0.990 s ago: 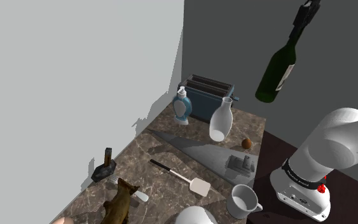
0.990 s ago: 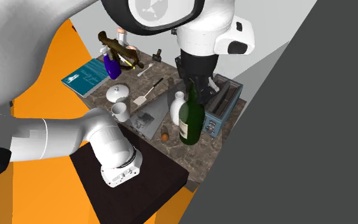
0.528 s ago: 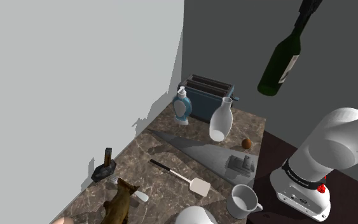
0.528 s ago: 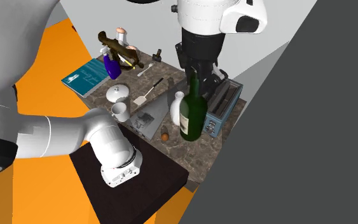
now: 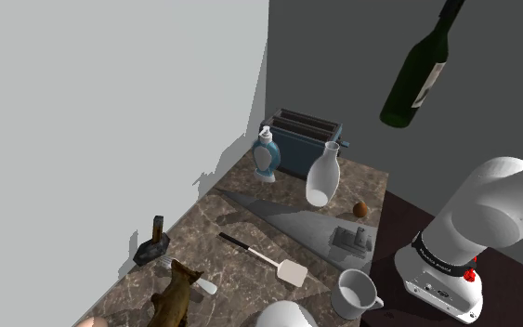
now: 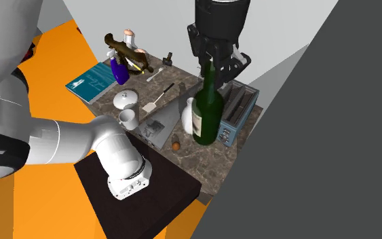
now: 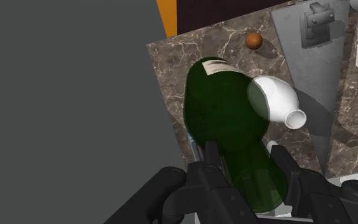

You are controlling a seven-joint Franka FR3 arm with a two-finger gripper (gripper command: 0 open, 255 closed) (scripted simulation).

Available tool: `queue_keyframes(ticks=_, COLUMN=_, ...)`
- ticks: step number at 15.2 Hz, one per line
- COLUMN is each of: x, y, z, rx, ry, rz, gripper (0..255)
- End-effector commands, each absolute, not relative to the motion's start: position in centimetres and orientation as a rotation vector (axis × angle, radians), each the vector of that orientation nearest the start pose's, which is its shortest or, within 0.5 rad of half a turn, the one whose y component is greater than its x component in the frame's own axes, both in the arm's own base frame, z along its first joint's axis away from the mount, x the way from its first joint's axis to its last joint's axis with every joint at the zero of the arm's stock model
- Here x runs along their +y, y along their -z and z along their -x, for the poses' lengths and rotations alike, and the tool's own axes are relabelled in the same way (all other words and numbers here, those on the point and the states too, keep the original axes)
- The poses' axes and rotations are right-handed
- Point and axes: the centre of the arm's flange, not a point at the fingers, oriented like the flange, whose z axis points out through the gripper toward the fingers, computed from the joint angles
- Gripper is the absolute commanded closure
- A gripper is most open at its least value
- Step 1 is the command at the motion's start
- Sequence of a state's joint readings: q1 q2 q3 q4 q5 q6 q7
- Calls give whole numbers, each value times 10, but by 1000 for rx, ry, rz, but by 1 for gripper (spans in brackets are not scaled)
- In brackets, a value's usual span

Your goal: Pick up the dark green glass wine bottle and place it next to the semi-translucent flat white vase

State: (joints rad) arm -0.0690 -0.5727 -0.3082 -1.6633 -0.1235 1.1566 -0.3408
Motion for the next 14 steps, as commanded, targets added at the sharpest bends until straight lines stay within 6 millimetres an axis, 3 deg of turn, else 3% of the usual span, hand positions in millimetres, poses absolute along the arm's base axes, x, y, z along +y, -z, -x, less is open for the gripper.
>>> queue_keyframes(ticks=1, x=-184, y=-788, z=-257, rx=70, ry=85, rz=3103, gripper=255)
queue_keyframes(ticks=14, x=-184, y=-857, z=-257, rx=70, ry=85, rz=3103, gripper=255)
